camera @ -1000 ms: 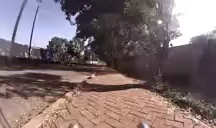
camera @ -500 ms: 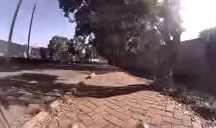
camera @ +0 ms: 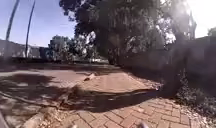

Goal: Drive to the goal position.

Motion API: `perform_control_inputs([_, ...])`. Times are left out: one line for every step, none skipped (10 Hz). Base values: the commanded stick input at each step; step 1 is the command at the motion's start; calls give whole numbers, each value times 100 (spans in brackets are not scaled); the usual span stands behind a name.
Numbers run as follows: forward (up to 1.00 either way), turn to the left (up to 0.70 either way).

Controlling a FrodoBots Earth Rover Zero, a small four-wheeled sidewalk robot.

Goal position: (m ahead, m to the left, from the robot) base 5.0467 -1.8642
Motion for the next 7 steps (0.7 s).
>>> perform_control_inputs([100, -39])
perform_control_inputs([100, -27])
perform_control_inputs([100, 0])
perform_control_inputs([100, 0])
perform_control_inputs([100, 0])
perform_control_inputs([100, 0])
perform_control_inputs([100, 0])
